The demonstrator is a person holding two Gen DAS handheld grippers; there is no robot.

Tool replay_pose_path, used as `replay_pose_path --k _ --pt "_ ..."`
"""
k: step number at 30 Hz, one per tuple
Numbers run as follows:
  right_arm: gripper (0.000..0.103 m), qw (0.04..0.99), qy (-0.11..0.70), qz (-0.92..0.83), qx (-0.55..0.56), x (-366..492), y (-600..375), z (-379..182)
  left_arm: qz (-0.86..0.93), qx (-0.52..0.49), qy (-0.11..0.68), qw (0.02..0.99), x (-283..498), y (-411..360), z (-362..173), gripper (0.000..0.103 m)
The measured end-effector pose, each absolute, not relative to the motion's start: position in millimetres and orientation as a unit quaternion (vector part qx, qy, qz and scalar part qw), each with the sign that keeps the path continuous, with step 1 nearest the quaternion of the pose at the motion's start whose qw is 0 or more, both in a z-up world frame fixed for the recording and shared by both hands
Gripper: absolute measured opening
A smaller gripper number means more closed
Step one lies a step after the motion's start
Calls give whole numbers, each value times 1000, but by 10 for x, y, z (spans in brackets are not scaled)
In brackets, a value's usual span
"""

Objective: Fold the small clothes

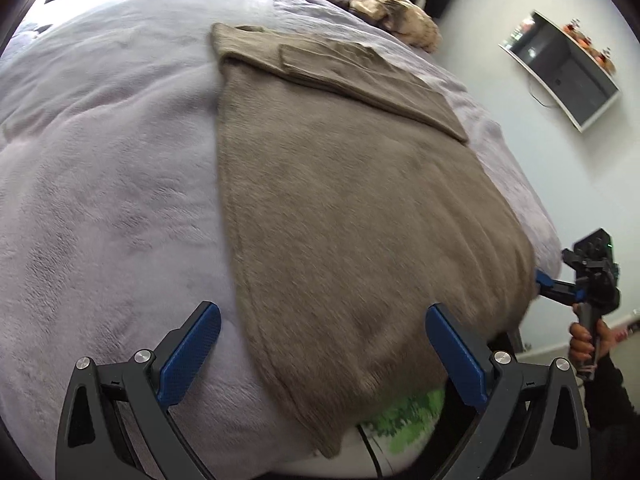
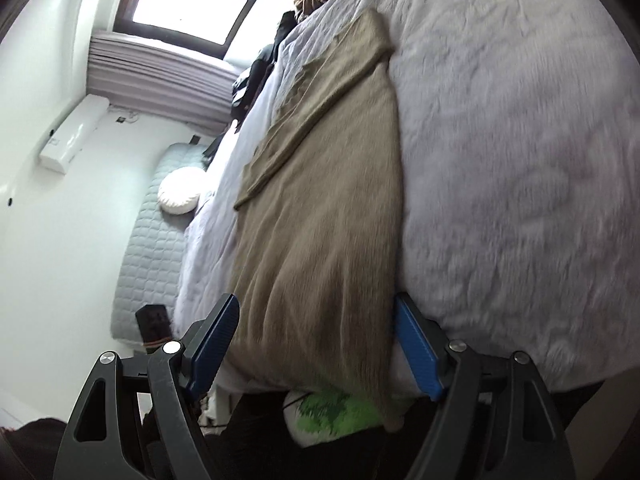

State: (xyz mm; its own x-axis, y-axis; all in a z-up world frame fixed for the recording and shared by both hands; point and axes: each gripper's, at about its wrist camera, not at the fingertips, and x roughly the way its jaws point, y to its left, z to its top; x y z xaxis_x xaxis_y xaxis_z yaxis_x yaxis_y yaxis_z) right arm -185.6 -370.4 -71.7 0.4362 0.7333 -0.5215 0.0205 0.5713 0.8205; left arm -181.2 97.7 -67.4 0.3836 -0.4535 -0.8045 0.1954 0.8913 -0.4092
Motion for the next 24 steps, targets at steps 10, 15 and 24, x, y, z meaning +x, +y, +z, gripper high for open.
replay_pose_path --k 10,15,24 --pt "86 720 490 302 387 -1944 -3300 -860 -238 -151 531 799 -1975 793 -678 103" --pt "86 709 477 348 385 -1929 -3070 -803 -263 -178 528 788 -2011 713 -677 103" --pt "62 687 482 314 444 -1975 -3172 -1025 -248 -223 507 794 -2088 798 -625 95"
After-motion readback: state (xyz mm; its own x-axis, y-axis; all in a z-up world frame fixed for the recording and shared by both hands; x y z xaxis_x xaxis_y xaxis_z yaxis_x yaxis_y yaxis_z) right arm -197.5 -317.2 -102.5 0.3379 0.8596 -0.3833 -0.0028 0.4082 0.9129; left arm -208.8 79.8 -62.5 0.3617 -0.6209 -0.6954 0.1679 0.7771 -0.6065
